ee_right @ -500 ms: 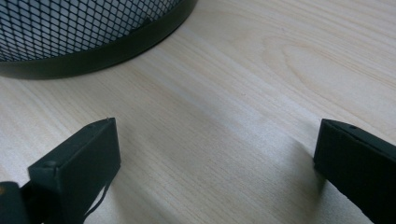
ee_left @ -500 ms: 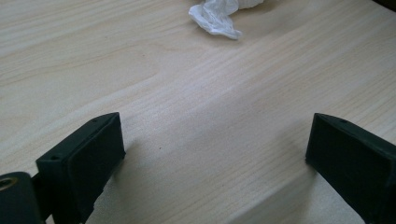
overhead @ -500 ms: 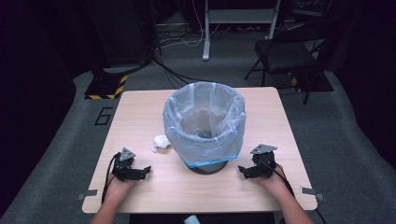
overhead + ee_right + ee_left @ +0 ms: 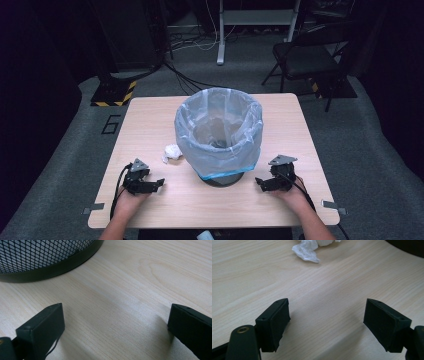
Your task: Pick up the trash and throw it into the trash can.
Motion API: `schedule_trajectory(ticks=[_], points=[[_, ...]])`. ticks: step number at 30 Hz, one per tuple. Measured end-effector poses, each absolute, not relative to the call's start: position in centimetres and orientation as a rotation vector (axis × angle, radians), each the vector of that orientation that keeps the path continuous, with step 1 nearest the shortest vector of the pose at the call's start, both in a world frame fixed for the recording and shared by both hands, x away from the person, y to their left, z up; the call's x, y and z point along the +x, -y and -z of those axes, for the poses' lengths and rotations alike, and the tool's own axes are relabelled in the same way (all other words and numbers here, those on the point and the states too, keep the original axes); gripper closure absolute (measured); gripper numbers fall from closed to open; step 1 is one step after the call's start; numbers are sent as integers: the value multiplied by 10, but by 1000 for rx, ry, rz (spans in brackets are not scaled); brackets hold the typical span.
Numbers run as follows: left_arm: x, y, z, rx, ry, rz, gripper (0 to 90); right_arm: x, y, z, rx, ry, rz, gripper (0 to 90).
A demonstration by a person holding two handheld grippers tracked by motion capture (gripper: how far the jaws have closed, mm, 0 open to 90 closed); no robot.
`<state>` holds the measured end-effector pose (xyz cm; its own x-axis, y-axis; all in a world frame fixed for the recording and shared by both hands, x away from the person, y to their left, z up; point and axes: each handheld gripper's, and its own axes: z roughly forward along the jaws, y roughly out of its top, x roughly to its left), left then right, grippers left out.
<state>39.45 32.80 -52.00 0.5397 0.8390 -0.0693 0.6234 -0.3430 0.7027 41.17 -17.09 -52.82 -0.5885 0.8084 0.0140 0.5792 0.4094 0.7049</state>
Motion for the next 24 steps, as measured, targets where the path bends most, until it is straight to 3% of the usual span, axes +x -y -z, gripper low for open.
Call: schedule_trajectory(ticks=[24], points=[[420,-320,481,2008,-1164,-406,244,411,170,528,1212,-2340,-979,1]])
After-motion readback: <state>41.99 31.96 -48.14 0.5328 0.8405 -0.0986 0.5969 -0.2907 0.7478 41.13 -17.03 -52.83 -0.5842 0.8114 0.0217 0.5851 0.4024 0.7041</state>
